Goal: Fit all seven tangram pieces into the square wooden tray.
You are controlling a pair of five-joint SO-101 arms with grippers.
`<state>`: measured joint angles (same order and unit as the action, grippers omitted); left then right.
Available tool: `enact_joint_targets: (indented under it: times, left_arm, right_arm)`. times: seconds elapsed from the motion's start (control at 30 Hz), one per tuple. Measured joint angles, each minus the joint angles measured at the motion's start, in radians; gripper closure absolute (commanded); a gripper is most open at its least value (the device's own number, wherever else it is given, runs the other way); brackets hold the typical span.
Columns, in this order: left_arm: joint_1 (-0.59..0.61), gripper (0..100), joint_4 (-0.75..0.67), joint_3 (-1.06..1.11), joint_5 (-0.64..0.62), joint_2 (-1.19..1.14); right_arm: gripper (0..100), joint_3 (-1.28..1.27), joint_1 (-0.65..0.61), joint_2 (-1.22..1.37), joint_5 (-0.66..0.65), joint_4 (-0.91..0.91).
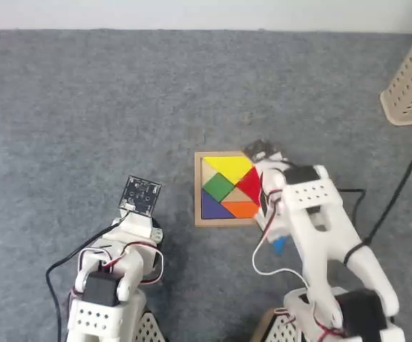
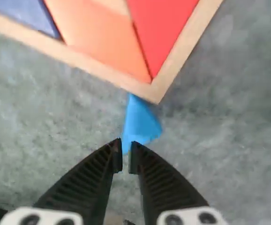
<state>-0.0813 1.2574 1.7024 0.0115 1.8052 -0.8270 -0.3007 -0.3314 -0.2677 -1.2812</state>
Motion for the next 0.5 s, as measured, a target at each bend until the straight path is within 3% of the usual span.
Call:
enact_joint_targets:
  times: [0.5]
  left_arm:
    - [0.000,99,0.000,0.000,0.000,0.000]
  right_arm:
    - [82.8,-0.133,-0.005,-0.005,-0.034,0.187]
